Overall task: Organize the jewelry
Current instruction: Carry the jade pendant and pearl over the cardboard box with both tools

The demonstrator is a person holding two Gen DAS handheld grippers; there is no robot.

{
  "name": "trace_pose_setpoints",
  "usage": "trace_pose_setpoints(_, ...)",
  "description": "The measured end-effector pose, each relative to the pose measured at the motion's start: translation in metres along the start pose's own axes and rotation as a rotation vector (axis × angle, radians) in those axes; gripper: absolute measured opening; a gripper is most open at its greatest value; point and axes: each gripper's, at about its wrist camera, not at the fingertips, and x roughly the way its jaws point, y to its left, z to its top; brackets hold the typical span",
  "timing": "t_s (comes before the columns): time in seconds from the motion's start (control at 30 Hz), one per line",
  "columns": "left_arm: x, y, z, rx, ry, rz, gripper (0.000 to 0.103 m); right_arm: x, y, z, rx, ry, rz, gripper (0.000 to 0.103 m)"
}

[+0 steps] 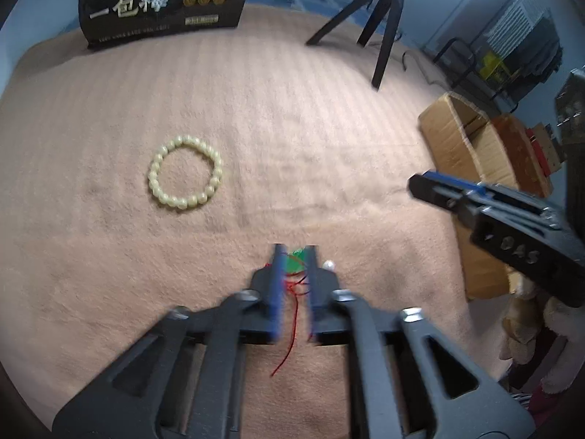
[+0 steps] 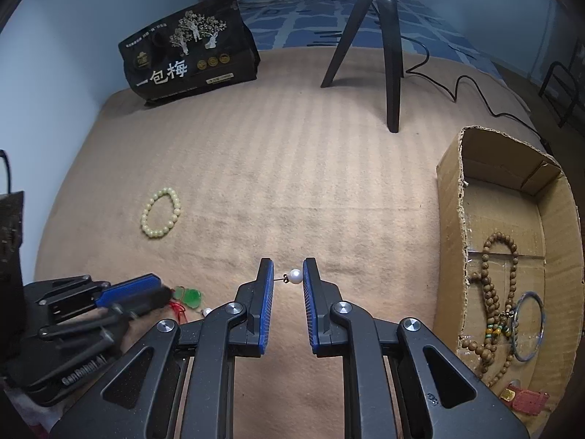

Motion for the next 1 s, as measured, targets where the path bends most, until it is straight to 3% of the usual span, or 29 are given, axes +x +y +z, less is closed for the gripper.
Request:
trace_pose_setpoints(0.03,0.004,0.002,0.000,-0.021,0.024,0.007,0.061,0.000,0.000,0.000,0.000,-0.001,-0.001,0.014)
trace_pose_setpoints(0.07,0.005,0.004,-0.001,-0.038,0.029,-0.002,0.065,-0.001,-0.001,0.000,0.001,-0.003,-0.003,0.014)
trace_pose_setpoints(0.27,0.016,0.001,-0.001,-0.059,0.048,0.026,0.065,-0.002,-0.005,0.001,0.011,-0.008,-0.007,0.014)
trace_pose_setpoints(0.33,0.020,-0.004,0.001,-0.049,0.047,0.034,0.062,-0.001,-0.006,0.001,0.017,-0.007,-0.006,0.014)
trace_pose_setpoints(0.4,0.026,-0.012,0.002,-0.030,0.051,0.057,0.048,0.000,-0.006,0.001,0.018,-0.004,-0.009,0.014)
trace_pose_setpoints(0.47,0.032,-0.015,0.004,-0.016,0.053,0.085,0.041,0.000,-0.007,0.001,0.018,-0.002,-0.010,0.014)
trace_pose_setpoints(0.53,0.035,-0.019,0.005,-0.001,0.043,0.105,0.041,0.000,-0.007,0.001,0.018,-0.003,-0.011,0.014)
trace_pose_setpoints(0.6,0.037,-0.022,0.006,0.013,0.037,0.115,0.033,0.000,-0.008,0.001,0.018,-0.003,-0.013,0.014)
trace_pose_setpoints(0.8,0.040,-0.024,0.005,0.049,0.024,0.129,0.032,-0.002,-0.014,0.001,0.021,-0.004,-0.023,0.014)
trace_pose_setpoints(1.0,0.028,-0.020,0.006,0.023,0.001,0.090,0.032,-0.008,-0.017,0.000,0.019,-0.018,-0.030,0.014)
